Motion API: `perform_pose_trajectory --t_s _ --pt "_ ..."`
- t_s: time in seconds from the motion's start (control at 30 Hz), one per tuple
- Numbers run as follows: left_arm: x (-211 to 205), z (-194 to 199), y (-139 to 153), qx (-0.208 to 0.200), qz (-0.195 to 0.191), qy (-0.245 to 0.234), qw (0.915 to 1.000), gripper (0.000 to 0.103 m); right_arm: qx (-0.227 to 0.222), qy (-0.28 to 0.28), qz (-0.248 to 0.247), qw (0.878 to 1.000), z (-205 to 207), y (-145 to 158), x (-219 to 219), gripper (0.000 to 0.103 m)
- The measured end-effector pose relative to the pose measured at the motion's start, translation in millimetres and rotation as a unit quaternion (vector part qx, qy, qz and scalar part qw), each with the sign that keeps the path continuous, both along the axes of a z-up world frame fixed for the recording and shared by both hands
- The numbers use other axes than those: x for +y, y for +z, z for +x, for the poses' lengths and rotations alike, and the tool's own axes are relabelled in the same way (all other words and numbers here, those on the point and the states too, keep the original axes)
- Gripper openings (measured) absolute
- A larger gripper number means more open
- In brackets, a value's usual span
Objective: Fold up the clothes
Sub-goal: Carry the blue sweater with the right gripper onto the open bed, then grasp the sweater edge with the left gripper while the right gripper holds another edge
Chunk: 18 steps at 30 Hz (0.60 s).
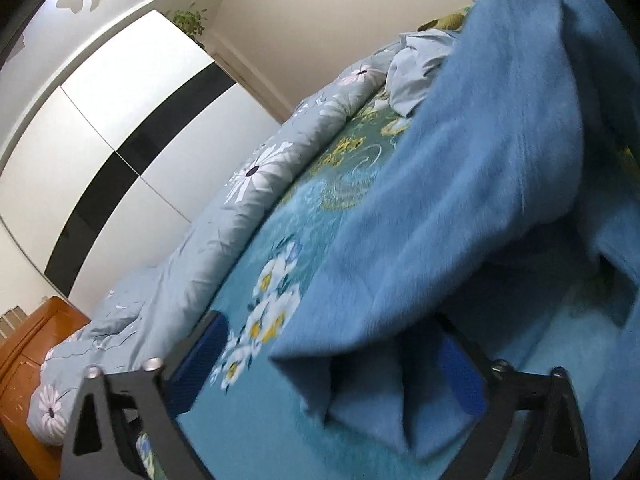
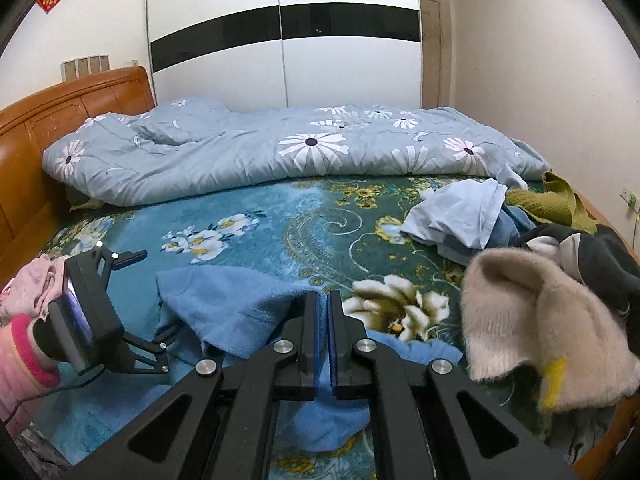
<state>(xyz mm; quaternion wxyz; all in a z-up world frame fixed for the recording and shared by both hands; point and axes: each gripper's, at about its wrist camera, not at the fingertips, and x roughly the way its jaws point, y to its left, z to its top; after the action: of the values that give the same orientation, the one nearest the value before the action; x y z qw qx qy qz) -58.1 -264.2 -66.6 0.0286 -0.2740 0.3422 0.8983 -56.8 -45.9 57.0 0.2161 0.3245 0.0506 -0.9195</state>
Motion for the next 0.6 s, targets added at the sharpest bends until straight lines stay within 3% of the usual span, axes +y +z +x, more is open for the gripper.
perform_pose_trajectory --t_s 0.03,0.1,0.13,0.2,0.27,0.43,0.57,0.6 --pt "-2 -6 2 -0.005 0.010 0.002 0.9999 0.077 0.002 -0.006 -0.002 1.000 -3 0 4 0.003" --pt "-8 -16 6 -0.022 0.046 0.008 0.9987 0.046 0.001 -0.014 -0.010 1.000 -8 1 12 0.003" --pt "-12 -21 7 -0.029 0.063 0.014 0.9975 0.038 -0.001 -0.018 -0.014 1.000 -10 1 16 0.003" --pt "-16 -26 9 -0.033 0.087 0.032 0.9951 0.010 -0.010 -0.019 -0.027 0.999 -13 0 22 0.003" --pt "-21 -28 13 -0.034 0.114 0.047 0.9918 0.004 -0.022 -0.010 -0.041 0.999 -11 -3 24 0.003" --pt "-27 -22 23 -0.031 0.163 0.061 0.9842 0.003 -0.060 0.014 -0.029 0.998 5 -31 21 0.007" --pt "-30 -17 34 -0.024 0.184 0.070 0.9802 0.003 -0.114 -0.004 -0.079 0.990 9 -61 37 0.038" --pt "-30 -16 36 -0.022 0.187 0.072 0.9795 0.003 -0.125 -0.010 -0.088 0.988 9 -69 40 0.038"
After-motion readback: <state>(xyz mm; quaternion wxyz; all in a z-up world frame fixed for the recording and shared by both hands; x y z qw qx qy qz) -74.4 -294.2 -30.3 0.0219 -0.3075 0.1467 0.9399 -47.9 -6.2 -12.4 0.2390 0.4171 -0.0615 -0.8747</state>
